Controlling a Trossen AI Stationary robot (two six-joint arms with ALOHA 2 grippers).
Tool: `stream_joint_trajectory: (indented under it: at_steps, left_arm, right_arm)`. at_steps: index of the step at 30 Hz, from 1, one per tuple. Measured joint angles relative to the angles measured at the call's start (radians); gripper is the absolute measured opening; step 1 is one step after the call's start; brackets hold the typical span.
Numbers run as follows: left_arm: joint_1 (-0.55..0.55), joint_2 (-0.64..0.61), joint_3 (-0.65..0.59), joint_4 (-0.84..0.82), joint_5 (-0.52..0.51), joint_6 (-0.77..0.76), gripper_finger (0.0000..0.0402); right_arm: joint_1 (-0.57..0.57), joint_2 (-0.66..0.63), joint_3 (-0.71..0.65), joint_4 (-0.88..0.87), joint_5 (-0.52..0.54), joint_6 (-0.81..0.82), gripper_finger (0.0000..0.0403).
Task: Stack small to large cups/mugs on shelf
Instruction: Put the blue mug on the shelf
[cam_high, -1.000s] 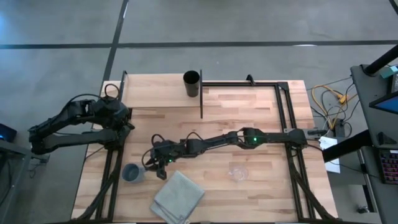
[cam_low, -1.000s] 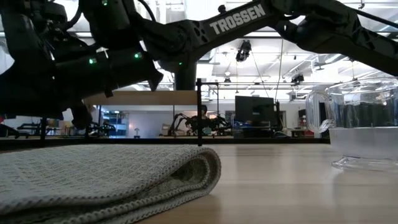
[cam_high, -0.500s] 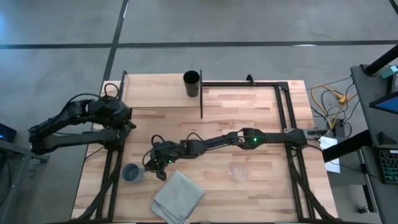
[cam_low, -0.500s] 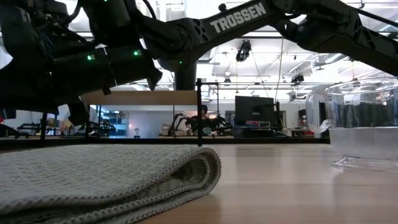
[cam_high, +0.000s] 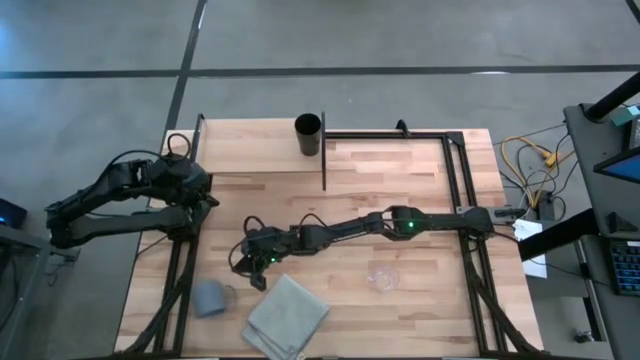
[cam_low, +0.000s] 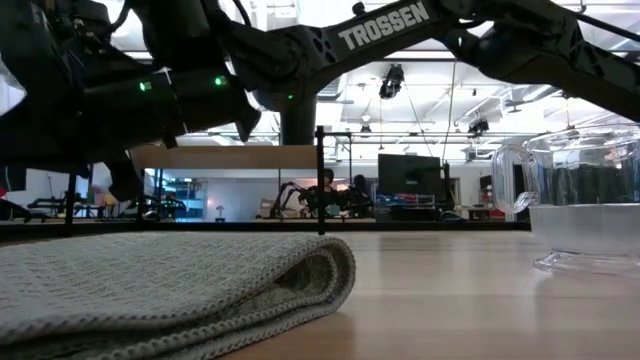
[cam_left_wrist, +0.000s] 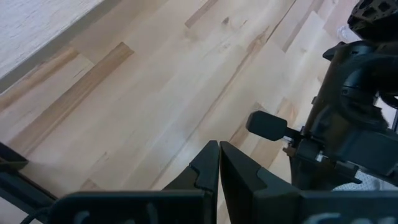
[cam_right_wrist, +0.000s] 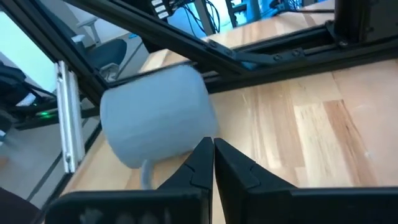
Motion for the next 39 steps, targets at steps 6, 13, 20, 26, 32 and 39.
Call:
stream_joint_trajectory:
  at_steps: [6, 13, 20, 26, 32, 39]
  left_arm:
    - [-0.001, -0.019, 0.002, -0.009, 0.049, 0.014, 0.0]
    - [-0.005, -0.044, 0.109, -0.009, 0.046, 0.169, 0.0]
    - [-0.005, -0.044, 0.214, -0.073, -0.077, 0.231, 0.0]
    - [-0.005, -0.049, 0.239, -0.13, -0.01, 0.298, 0.0]
    - [-0.005, -0.023, 0.285, 0.063, 0.004, 0.315, 0.0]
    - [-0.005, 0.151, 0.362, 0.315, 0.013, 0.388, 0.0]
  right_arm:
    - [-0.001, -0.037, 0.0, -0.011, -0.001, 0.061, 0.0008]
    - [-0.007, -0.128, 0.001, -0.101, -0.004, 0.097, 0.0008]
    - [-0.011, -0.296, 0.002, -0.388, 0.03, -0.061, 0.0009]
    - [-0.013, -0.475, 0.002, -0.652, 0.269, -0.116, 0.0009]
    - [-0.009, -0.634, 0.002, -0.829, 0.617, -0.033, 0.0009]
    - [-0.016, -0.734, 0.002, -0.915, 0.771, 0.006, 0.0009]
